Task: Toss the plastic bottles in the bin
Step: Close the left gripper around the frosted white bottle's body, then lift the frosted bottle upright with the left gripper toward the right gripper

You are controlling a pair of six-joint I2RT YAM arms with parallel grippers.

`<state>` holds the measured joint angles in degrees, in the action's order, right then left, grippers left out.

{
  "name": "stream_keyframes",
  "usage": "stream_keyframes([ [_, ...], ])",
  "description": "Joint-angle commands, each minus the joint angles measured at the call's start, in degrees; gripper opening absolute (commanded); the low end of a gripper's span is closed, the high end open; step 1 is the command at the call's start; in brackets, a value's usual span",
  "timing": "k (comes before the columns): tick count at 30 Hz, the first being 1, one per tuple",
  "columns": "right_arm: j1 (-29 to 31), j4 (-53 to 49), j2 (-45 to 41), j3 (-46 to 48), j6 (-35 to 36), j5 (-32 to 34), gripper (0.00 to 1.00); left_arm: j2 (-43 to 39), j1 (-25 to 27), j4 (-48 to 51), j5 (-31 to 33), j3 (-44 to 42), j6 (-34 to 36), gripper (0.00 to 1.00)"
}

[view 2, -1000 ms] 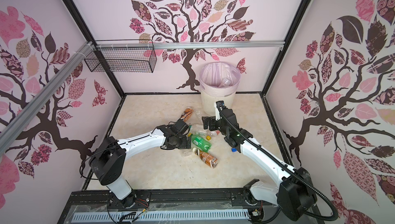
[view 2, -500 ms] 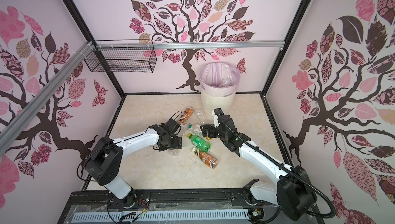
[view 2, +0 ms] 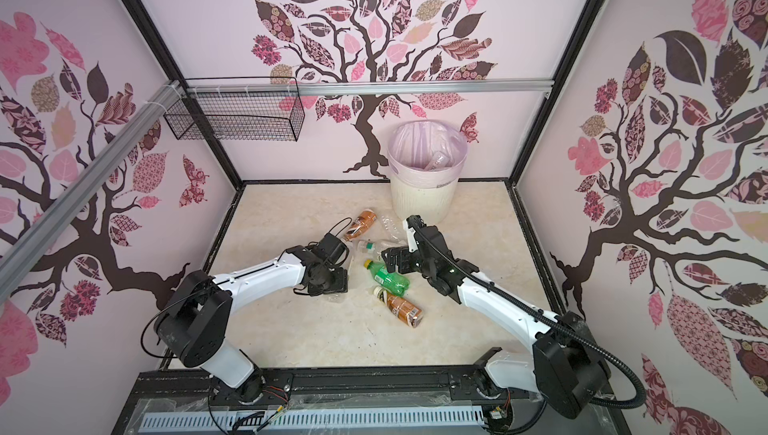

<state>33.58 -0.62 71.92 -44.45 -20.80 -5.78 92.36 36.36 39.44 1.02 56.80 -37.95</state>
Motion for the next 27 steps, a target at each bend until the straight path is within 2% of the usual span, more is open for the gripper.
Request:
stream_keyframes([
  [1,0.26,0.62,0.68,-1.43,-0.89,-0.12,1.0,-2.41,-0.33,-1.61,0.0,-2.34,0.33,0.62],
  [17,0.28,2.33,1.7,-1.43,-3.68,-1.64,0.99,-6.55,-0.76,-5.03,-5.22,-4.47,2.41,0.58],
  [27,0.26,2.25,4.68,-5.49,-6.56,-2.13,1.0,-11.81,-0.76,-7.26,-8.05,-3.73,5.66,0.57],
])
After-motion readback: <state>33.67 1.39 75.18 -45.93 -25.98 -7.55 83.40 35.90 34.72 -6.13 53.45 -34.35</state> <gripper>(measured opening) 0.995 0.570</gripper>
